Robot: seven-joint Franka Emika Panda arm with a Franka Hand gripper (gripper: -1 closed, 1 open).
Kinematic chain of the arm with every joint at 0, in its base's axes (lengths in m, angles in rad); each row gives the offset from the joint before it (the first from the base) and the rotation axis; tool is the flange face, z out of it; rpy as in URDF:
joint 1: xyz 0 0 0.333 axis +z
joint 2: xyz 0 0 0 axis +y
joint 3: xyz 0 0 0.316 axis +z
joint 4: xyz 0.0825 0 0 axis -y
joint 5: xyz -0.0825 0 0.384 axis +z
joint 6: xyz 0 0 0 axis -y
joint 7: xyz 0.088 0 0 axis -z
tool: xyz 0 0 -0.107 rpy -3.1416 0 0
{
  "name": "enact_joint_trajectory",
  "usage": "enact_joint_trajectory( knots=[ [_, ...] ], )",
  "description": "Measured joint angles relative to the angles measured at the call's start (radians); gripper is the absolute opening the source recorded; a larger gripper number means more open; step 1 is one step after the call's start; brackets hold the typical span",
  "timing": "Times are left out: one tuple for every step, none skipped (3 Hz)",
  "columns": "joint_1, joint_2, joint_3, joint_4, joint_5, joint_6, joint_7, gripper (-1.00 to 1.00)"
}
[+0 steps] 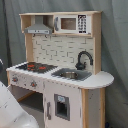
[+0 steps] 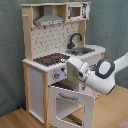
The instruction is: Play with the kitchen
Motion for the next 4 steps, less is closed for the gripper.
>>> enact_joint_trajectory(
  knots=[
    [-0.063, -0.018, 0.065, 0.039, 0.026, -0.001, 0.028, 1.0],
    [-0.131, -0.043, 0.147, 0.084, 0.076, -0.008, 0.06, 1.0],
    [-0.179, -0.07, 0.22, 0.113, 0.137, -0.021, 0.082, 1.0],
    [-0.212, -0.1, 0.289, 0.125, 0.221, -0.033, 0.106, 1.0]
  ],
)
